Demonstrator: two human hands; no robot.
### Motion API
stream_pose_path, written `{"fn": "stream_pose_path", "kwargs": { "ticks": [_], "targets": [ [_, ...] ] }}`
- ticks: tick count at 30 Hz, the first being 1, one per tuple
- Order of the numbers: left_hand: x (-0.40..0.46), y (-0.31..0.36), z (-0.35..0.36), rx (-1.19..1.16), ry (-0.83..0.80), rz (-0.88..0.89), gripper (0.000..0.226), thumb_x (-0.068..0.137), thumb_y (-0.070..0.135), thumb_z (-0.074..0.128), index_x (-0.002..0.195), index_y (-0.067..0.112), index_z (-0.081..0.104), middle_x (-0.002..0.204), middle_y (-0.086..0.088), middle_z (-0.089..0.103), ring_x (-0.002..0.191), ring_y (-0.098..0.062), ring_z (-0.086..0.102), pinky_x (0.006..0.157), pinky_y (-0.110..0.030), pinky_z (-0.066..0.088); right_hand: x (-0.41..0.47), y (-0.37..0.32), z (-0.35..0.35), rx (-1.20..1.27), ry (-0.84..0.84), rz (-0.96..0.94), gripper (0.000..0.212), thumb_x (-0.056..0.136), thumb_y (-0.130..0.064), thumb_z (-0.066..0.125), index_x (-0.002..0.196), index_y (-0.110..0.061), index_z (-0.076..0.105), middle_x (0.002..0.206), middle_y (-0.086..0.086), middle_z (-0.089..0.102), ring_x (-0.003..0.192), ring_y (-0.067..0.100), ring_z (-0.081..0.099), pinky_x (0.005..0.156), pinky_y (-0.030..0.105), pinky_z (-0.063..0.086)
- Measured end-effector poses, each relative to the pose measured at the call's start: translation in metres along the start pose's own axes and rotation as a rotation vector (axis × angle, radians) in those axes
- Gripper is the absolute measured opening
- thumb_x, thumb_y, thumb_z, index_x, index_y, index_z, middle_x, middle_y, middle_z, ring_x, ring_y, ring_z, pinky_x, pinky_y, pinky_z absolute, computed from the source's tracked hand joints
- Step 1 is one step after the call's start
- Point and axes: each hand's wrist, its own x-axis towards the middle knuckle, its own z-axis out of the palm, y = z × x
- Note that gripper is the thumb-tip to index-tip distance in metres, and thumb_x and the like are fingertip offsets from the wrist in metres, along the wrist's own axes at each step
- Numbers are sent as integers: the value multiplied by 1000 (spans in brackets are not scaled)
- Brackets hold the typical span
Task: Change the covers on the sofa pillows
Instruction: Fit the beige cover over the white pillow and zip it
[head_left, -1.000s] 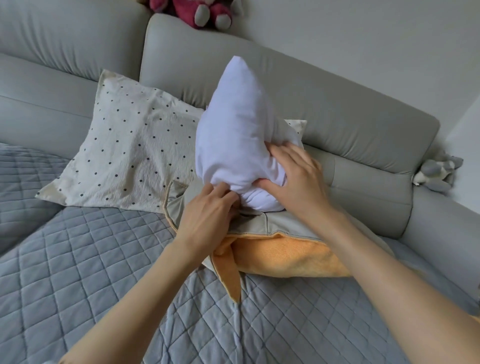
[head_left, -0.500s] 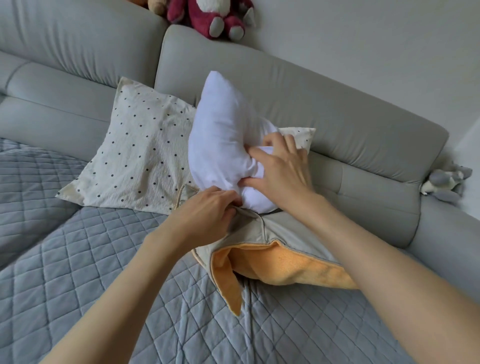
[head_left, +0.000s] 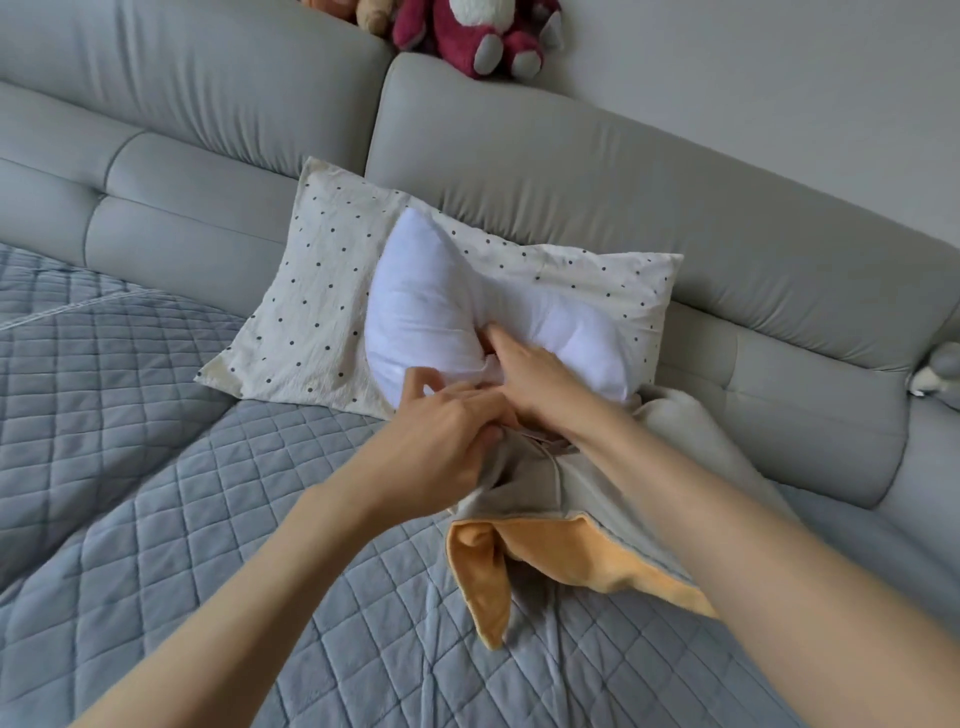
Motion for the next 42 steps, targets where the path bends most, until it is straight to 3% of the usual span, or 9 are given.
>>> {"fn": "stream_pose_path", "kwargs": {
  "ticks": [7,10,14,20,22,28,32,38,42],
  "targets": [
    [-33,-14,-4,-12,-120,-93,48,73,56,24,117,43,36,95,23,49,95,-2,43,89,-33,19,-5,-12,8,876,-362,-9,41,96,-10,42,137,-11,42,136,2,48,119,9,46,102,19,36],
    [-35,-11,-2,200,-60,-59,43,80,50,33,119,44,50,85,19,62,81,-7,55,78,-36,28,-17,-11,-17,1079,-204,-66,29,98,-11,41,122,-8,58,115,-1,61,104,4,57,95,15,45],
    [-32,-8,10,316,23,-69,36,85,41,34,96,30,67,74,12,69,68,-16,63,68,-34,19,-47,21,-31,193,558,-206,10,87,-17,64,84,-11,71,76,-2,63,69,10,57,71,26,49],
    [-32,-3,11,392,24,-23,33,85,38,34,76,28,63,57,12,59,55,-15,55,66,-31,26,-68,29,-21,-77,59,-103,35,91,-52,46,103,-20,53,98,2,64,98,23,62,84,34,46],
    [-36,0,9,387,9,5,29,85,37,36,83,29,64,59,12,60,58,-16,57,68,-33,24,-56,21,-11,-86,-114,-53,34,95,-52,33,88,-22,47,98,9,61,102,30,58,85,39,44],
    [-40,18,15,423,80,14,35,81,15,37,87,27,69,69,6,66,68,-27,59,76,-37,35,-61,32,32,-54,-448,74,46,101,-39,25,125,-13,53,134,17,51,119,30,50,95,33,38],
    [-50,21,10,330,51,-72,29,81,25,43,93,35,68,78,9,70,75,-25,60,73,-32,40,-76,35,29,-60,-309,48,44,97,-42,32,101,-12,63,115,19,62,105,30,57,79,32,40],
    [-68,40,-26,288,-262,-326,35,97,46,30,131,48,37,127,17,56,111,-14,57,86,-28,45,-102,74,-4,112,429,-320,26,85,-31,56,79,-12,73,79,-2,71,75,16,64,74,28,44],
    [-24,93,-36,382,29,-85,44,95,44,27,84,22,64,68,4,62,63,-20,59,49,-29,42,-105,93,-1,-149,223,-149,49,76,-51,41,80,-13,70,82,2,67,85,25,62,73,31,38]
  ]
}}
